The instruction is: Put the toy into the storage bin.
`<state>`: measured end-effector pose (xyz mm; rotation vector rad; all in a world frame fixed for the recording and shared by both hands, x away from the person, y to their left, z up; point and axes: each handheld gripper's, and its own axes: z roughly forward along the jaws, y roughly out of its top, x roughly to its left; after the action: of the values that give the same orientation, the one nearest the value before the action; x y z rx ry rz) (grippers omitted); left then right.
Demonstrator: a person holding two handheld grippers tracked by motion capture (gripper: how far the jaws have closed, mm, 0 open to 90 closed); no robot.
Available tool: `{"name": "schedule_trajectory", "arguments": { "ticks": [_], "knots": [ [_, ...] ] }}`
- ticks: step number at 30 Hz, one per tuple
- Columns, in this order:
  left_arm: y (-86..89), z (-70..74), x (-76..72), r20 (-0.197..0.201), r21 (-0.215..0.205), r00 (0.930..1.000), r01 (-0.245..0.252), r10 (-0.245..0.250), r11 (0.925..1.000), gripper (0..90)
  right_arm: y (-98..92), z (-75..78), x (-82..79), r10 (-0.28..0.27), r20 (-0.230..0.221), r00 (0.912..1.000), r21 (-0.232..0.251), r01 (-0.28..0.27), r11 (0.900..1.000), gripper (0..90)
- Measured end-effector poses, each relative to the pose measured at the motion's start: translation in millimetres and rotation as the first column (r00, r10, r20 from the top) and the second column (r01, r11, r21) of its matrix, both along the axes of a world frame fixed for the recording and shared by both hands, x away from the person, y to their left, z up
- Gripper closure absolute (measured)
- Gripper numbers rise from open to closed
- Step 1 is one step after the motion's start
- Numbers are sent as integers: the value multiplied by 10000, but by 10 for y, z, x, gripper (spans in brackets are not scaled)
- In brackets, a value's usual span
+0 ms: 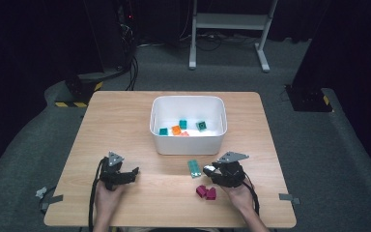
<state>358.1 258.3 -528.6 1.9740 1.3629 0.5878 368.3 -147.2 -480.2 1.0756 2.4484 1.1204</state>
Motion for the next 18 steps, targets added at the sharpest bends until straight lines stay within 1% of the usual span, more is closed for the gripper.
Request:
{"name": "schedule_trajectory", "arguments": {
  "ticks": [2, 3, 7, 10, 14, 17, 18],
  "knots": [
    [0, 0, 0, 1, 0, 10000, 0, 0, 10000, 150, -7, 47, 10, -30, -3, 10000, 28, 30, 10000, 567],
    [0, 0, 0, 11, 11, 10000, -2, 2, 10000, 149, -11, 67, 19, -7, 105, 9999, 52, 7, 10000, 567],
    [0, 0, 0, 6, 1, 10000, -6, 6, 10000, 149, -30, 175, 36, -39, 179, 9998, 161, 36, 9999, 567],
    [0, 0, 0, 6, 3, 10000, -7, 7, 10000, 149, -43, 264, 49, 2, 366, 9993, 196, -9, 9998, 567],
    [0, 0, 0, 5, 3, 10000, -3, 3, 10000, 149, -57, 385, 66, 23, 421, 9991, 386, -40, 9992, 567],
    [0, 0, 0, 2, -2, 10000, -2, 2, 10000, 149, -68, 442, 85, 84, 487, 9988, 490, -108, 9987, 567],
    [0, 0, 0, 6, 3, 10000, -4, 4, 10000, 149, -70, 462, 88, 54, 439, 9990, 551, -78, 9985, 567]
  ]
}}
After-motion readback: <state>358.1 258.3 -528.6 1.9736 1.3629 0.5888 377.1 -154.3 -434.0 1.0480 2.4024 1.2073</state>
